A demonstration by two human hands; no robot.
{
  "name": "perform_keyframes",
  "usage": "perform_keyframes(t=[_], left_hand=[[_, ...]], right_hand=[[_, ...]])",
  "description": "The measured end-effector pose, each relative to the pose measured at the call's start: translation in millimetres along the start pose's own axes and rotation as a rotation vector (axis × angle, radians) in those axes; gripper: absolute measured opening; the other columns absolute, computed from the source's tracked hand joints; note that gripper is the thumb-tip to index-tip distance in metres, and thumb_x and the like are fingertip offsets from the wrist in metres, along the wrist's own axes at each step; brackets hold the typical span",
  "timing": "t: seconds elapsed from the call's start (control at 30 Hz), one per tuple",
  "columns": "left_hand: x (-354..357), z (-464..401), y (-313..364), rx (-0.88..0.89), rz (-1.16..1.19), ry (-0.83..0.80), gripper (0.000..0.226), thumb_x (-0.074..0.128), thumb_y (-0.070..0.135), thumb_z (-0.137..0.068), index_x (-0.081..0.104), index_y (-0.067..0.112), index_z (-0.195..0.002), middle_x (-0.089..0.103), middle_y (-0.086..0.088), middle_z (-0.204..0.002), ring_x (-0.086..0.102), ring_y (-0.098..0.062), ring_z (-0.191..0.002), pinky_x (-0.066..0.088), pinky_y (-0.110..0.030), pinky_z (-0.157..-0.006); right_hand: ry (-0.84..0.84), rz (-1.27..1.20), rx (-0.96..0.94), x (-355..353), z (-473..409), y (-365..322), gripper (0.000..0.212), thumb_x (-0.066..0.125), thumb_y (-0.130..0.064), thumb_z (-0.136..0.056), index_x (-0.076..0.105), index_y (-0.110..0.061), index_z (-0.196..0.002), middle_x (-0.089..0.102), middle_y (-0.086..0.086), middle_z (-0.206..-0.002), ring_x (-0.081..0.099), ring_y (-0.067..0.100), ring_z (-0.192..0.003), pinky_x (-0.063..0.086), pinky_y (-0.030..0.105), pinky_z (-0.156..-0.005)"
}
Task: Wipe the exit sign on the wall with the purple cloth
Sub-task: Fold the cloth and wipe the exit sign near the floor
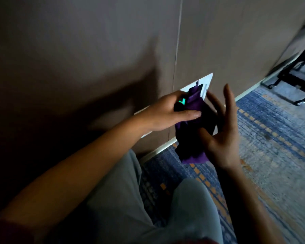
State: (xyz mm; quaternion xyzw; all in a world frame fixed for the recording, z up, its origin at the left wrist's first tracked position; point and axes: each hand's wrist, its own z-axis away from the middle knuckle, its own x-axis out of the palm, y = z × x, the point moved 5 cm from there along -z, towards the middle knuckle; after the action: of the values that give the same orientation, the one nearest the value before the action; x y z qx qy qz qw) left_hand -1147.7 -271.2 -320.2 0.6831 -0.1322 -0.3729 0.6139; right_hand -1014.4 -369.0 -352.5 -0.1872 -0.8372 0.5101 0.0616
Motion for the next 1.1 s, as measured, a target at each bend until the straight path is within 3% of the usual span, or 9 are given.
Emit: perform_keyframes(t=[0.1, 0.23, 0.37, 0.5, 0.6, 0.67, 0.77, 0.93, 1.1], left_hand=[[4.0, 4.9, -12.4, 0.012, -0.007, -0.041, 0.041, 0.073, 0.029, -0.084, 0.067, 0.007, -0.117, 0.074, -0.009, -0.11, 0.068, -0.014, -0.1, 0.052, -0.048, -0.102], [11.9, 3.6, -29.8, -0.012, 0.037, -0.015, 0.039, 0.074, 0.028, -0.082, 0.07, 0.005, -0.113, 0.076, -0.01, -0.112, 0.069, -0.017, -0.103, 0.05, -0.051, -0.107], [11.3, 2.9, -29.8, -0.012, 0.043, -0.01, 0.035, 0.075, 0.028, -0.081, 0.07, 0.008, -0.109, 0.076, -0.01, -0.111, 0.071, -0.022, -0.106, 0.052, -0.053, -0.105], [27.2, -3.3, -31.9, 0.006, 0.103, -0.019, 0.039, 0.074, 0.019, -0.084, 0.066, 0.002, -0.118, 0.074, -0.018, -0.118, 0.068, -0.02, -0.106, 0.054, -0.046, -0.104], [31.4, -4.8, -45.8, -0.011, 0.179, -0.066, 0.032, 0.068, 0.006, -0.093, 0.065, 0.005, -0.125, 0.075, -0.004, -0.114, 0.07, -0.014, -0.109, 0.055, -0.029, -0.097], [39.3, -5.2, -46.4, 0.0, 0.161, -0.137, 0.032, 0.067, 0.006, -0.094, 0.065, 0.004, -0.126, 0.075, -0.005, -0.117, 0.07, -0.016, -0.111, 0.055, -0.029, -0.097], [55.1, -10.4, -40.0, 0.004, 0.141, -0.172, 0.034, 0.069, 0.017, -0.091, 0.065, 0.006, -0.123, 0.073, -0.013, -0.123, 0.069, -0.021, -0.117, 0.055, -0.034, -0.102], [80.8, -21.6, -34.7, 0.016, 0.036, -0.208, 0.05, 0.074, 0.021, -0.084, 0.057, 0.0, -0.126, 0.068, -0.019, -0.122, 0.067, -0.029, -0.118, 0.054, -0.047, -0.105], [97.3, -5.9, -40.3, 0.181, -0.129, -0.318, 0.051, 0.076, 0.036, -0.083, 0.059, 0.033, -0.131, 0.07, 0.022, -0.121, 0.063, 0.007, -0.116, 0.048, -0.012, -0.099]], right_hand=[[0.0, 0.118, -0.029, -8.1, 9.7, 1.6, 0.097, 0.053, 0.011, -0.077, 0.017, -0.022, -0.161, 0.041, 0.007, -0.161, 0.049, 0.014, -0.142, 0.052, 0.052, -0.105], [0.064, 0.197, 0.049, -15.2, 21.5, 20.4, 0.098, 0.067, -0.01, -0.077, 0.021, -0.032, -0.161, 0.046, -0.011, -0.157, 0.067, 0.009, -0.114, 0.057, 0.035, -0.088], [0.127, 0.066, 0.226, -16.9, 40.4, 56.0, 0.109, 0.084, -0.033, -0.078, 0.015, -0.039, -0.161, 0.051, 0.0, -0.152, 0.068, 0.02, -0.118, 0.059, 0.039, -0.094], [0.151, -0.078, 0.468, -22.0, 81.9, 88.8, 0.116, 0.086, -0.054, -0.074, 0.016, -0.026, -0.162, 0.065, 0.013, -0.13, 0.067, 0.025, -0.119, 0.054, 0.041, -0.1], [0.082, -0.166, 0.527, -18.5, 100.3, 98.9, 0.091, 0.087, -0.046, -0.076, 0.044, -0.014, -0.149, 0.066, 0.012, -0.133, 0.066, 0.019, -0.122, 0.053, 0.033, -0.097], [0.072, -0.134, 0.548, -26.5, 103.0, 98.2, 0.073, 0.088, -0.052, -0.072, 0.06, -0.011, -0.126, 0.073, 0.014, -0.117, 0.069, 0.017, -0.106, 0.056, 0.041, -0.087], [0.188, 0.033, 0.516, -43.8, 103.0, 89.3, 0.055, 0.085, -0.049, -0.071, 0.059, -0.013, -0.103, 0.07, 0.007, -0.091, 0.065, 0.013, -0.083, 0.055, 0.047, -0.075], [0.286, -0.038, 0.562, -64.4, 127.4, 94.6, 0.042, 0.078, -0.033, -0.087, 0.057, -0.017, -0.12, 0.074, 0.008, -0.109, 0.074, 0.026, -0.101, 0.061, 0.054, -0.086], [0.206, 0.216, 0.542, -65.8, 141.0, 80.1, 0.024, 0.072, -0.027, -0.089, 0.062, -0.014, -0.106, 0.073, -0.001, -0.093, 0.069, 0.012, -0.084, 0.057, 0.042, -0.075]])
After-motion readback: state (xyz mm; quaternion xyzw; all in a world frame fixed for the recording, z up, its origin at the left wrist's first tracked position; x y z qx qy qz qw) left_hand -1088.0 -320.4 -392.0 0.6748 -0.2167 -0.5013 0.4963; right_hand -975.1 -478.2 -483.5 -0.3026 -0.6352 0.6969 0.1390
